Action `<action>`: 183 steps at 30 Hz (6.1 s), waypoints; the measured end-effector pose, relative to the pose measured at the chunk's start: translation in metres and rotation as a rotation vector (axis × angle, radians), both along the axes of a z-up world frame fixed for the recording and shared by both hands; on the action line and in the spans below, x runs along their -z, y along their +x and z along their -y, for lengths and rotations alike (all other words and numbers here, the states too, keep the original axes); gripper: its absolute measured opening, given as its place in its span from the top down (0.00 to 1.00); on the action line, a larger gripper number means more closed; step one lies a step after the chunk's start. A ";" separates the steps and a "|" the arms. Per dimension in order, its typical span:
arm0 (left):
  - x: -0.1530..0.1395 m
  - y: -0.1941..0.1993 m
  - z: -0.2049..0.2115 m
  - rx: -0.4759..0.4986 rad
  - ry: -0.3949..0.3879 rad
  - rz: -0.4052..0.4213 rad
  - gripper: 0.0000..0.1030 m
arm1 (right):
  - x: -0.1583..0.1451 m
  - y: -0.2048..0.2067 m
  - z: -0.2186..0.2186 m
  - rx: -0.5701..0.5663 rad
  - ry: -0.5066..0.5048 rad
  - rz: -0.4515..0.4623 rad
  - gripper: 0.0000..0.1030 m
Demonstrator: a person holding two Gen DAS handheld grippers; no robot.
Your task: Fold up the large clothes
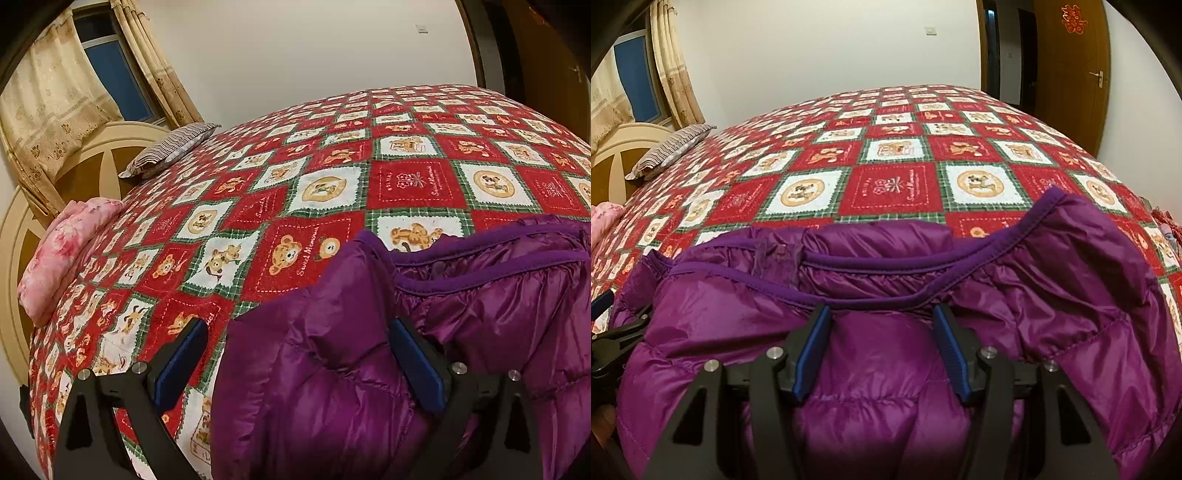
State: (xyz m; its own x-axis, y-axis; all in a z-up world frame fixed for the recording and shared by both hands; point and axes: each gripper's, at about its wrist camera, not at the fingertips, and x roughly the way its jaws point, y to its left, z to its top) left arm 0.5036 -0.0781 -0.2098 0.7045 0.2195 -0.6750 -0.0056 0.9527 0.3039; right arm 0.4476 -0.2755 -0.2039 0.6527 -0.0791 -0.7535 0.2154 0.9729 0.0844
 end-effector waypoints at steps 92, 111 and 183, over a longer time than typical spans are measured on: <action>-0.005 -0.111 -0.086 0.064 -0.493 -0.105 0.47 | -0.007 -0.138 -0.086 -0.061 -0.218 0.017 0.18; -0.028 -0.132 -0.107 0.100 -0.638 -0.035 0.91 | 0.002 -0.133 -0.091 -0.052 -0.243 -0.031 0.13; -0.084 -0.039 0.042 0.037 -0.136 0.065 0.12 | -0.082 -0.056 -0.038 0.176 -0.004 -0.007 0.43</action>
